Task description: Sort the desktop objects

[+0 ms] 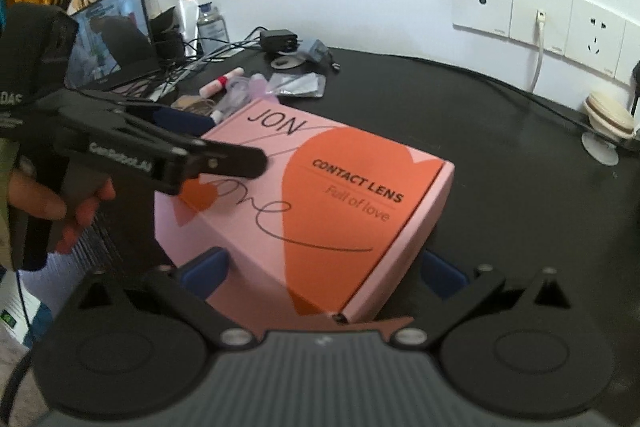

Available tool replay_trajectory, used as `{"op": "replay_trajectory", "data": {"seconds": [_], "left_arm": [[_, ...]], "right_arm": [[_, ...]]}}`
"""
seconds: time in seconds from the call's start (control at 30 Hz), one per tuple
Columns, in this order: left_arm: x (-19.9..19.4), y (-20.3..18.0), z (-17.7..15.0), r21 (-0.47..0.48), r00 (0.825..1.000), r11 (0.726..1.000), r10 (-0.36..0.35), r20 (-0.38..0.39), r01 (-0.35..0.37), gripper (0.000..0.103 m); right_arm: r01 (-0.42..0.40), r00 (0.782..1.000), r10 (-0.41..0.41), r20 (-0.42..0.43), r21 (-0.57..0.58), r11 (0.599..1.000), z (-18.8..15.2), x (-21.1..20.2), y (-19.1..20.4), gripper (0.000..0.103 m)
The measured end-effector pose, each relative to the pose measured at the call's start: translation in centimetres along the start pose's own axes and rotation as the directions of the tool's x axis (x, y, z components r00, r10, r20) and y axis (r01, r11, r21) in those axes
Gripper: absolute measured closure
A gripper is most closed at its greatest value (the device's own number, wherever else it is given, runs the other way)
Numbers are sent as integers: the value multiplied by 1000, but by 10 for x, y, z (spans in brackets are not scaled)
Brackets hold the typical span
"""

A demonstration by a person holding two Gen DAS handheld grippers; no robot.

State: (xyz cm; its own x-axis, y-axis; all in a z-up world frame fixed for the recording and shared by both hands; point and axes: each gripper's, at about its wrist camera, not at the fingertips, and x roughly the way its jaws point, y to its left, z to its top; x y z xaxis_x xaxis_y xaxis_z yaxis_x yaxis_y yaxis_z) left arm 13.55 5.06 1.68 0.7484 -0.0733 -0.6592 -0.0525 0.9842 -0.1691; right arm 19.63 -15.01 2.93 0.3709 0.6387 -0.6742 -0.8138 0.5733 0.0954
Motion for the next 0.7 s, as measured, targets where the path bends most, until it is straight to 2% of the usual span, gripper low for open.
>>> {"op": "replay_trajectory", "data": {"seconds": [0.37,0.53,0.7], "left_arm": [[15,-10,8,-38,1000,999,-11,-9,11,0],[5,-7,13,-4,1000,1000,-20,21,20,0],[-26,2,10,45,992,996,-84,97,80,0]], "right_arm": [[0,1000,0,9,47,999,-1,0,-11,1],[15,1000,-16,13,54,998,0,-1,-16,1],[42,999,-44,16,71,997,2,0,-22,1]]}}
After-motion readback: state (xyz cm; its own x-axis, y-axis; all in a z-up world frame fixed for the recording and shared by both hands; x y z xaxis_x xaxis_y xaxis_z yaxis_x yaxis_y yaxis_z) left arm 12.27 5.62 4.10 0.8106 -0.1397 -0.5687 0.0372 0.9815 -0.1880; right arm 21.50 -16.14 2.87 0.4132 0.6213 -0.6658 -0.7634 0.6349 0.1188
